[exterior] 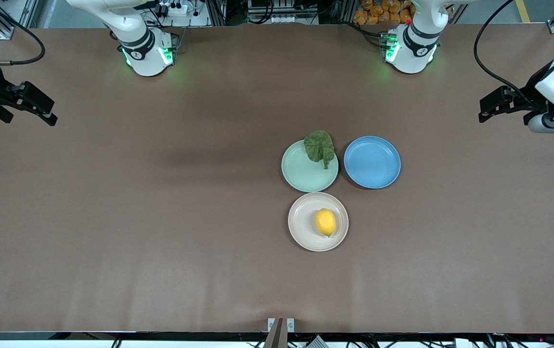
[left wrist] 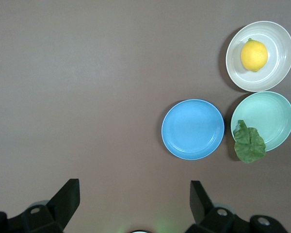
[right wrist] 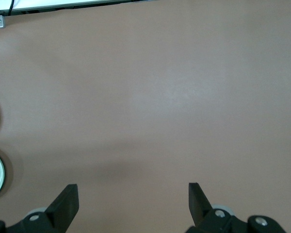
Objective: Pick lemon and lettuce from plates
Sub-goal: 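Move the left gripper toward the cream plate holding the lemon, then lower the left gripper over the yellow lemon on the cream plate, then close the left gripper on the lemon while the right gripper moves out, then lift the lemon with the left gripper while the right gripper grasps lettuce, then carry the lettuce away with the right gripper while the left lowers lemon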
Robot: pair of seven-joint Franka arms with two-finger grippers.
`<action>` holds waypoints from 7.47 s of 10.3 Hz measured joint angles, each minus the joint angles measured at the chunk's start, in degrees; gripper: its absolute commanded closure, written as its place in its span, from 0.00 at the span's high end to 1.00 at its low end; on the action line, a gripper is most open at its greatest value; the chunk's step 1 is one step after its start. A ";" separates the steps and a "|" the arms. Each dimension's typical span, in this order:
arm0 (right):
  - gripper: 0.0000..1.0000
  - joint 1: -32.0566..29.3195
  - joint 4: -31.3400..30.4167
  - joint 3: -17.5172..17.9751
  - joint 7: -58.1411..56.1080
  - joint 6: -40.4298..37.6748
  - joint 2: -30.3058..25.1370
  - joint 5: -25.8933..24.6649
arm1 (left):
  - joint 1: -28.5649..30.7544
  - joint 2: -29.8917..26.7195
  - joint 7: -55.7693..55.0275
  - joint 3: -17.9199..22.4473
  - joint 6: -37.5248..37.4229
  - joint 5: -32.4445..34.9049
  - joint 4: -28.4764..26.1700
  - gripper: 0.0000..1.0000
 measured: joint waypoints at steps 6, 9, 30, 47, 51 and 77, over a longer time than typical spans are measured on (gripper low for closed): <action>1.00 -3.61 0.04 -0.97 -6.26 -0.29 -0.17 -0.06 | -2.93 9.38 -3.43 -1.18 6.12 0.00 -0.09 1.00; 1.00 -3.77 0.07 -1.02 -6.82 -0.37 -0.24 -0.06 | -3.88 13.89 -5.25 -1.55 13.05 -2.34 -0.04 1.00; 1.00 -0.55 0.22 0.18 -6.78 -0.03 -0.25 0.07 | -27.55 44.86 -32.70 4.00 61.22 -1.31 0.46 1.00; 0.98 36.33 -0.92 1.01 40.88 21.03 21.20 0.08 | -22.93 37.07 -31.95 6.61 45.39 -0.80 2.71 0.00; 0.88 46.91 2.44 0.86 52.97 32.73 35.48 -2.52 | -14.20 32.34 -16.20 6.87 33.90 -0.70 -0.55 0.00; 0.00 37.43 21.87 -0.73 37.65 16.59 39.03 5.97 | 7.12 22.63 13.17 5.86 64.35 4.51 -31.46 1.00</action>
